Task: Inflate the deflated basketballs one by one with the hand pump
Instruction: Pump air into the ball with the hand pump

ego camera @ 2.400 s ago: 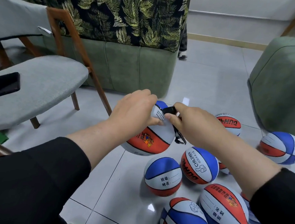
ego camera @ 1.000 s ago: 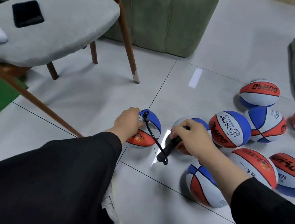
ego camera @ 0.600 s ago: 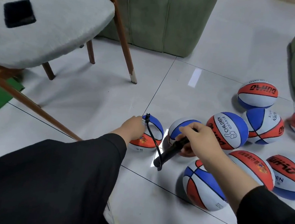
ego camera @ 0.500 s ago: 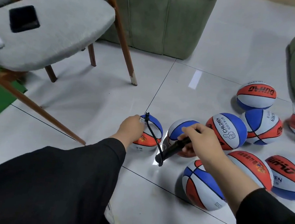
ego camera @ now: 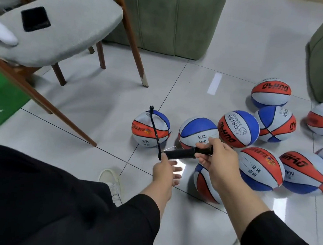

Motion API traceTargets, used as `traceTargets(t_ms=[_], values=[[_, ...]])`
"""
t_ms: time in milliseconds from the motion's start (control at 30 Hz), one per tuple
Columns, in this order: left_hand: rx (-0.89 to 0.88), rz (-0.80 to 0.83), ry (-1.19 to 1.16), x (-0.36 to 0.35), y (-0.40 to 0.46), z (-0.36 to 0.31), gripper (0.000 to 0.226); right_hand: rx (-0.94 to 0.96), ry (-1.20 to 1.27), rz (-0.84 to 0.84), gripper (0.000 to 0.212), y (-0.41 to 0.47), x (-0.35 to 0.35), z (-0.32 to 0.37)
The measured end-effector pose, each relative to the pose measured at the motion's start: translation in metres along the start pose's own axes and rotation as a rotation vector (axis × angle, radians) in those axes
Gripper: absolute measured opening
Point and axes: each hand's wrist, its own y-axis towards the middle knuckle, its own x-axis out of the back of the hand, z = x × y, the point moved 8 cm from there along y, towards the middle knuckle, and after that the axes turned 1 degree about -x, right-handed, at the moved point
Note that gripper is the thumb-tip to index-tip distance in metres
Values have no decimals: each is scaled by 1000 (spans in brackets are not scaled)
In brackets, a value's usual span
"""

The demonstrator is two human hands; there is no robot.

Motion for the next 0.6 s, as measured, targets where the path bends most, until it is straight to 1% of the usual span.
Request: traceTargets(t_ms=[67, 100, 167, 233, 267, 300, 367, 400, 433, 467, 500, 600], values=[[59, 117, -163, -14, -6, 3, 65, -34, 98, 9, 22, -9, 2, -10], [82, 146, -249, -18, -9, 1, 64, -56, 149, 15, 22, -12, 3, -15], [106, 189, -388, -24, -13, -9, 59, -100, 235, 19, 21, -20, 5, -23], [111, 200, -434, -28, -18, -17, 51, -106, 275, 5, 22, -24, 10, -25], [100, 199, -445, -30, -20, -20, 47, -88, 234, -17, 23, -27, 14, -25], [88, 183, -438, -31, -23, -23, 41, -44, 102, -54, 23, -29, 21, -23], [71, 149, -437, -35, -27, -26, 28, 111, -377, -137, 23, -31, 34, -14], [74, 137, -452, -37, -30, -27, 23, 198, -586, -145, 24, -32, 34, -10], [85, 124, -457, -39, -32, -28, 19, 242, -693, -128, 25, -35, 32, -11], [93, 105, -459, -41, -34, -29, 18, 262, -724, -94, 25, -38, 30, -14], [97, 83, -465, -41, -35, -30, 18, 281, -700, -60, 25, -43, 26, -17], [92, 55, -490, -44, -40, -36, 21, 392, -682, -8, 16, -58, 14, -20]])
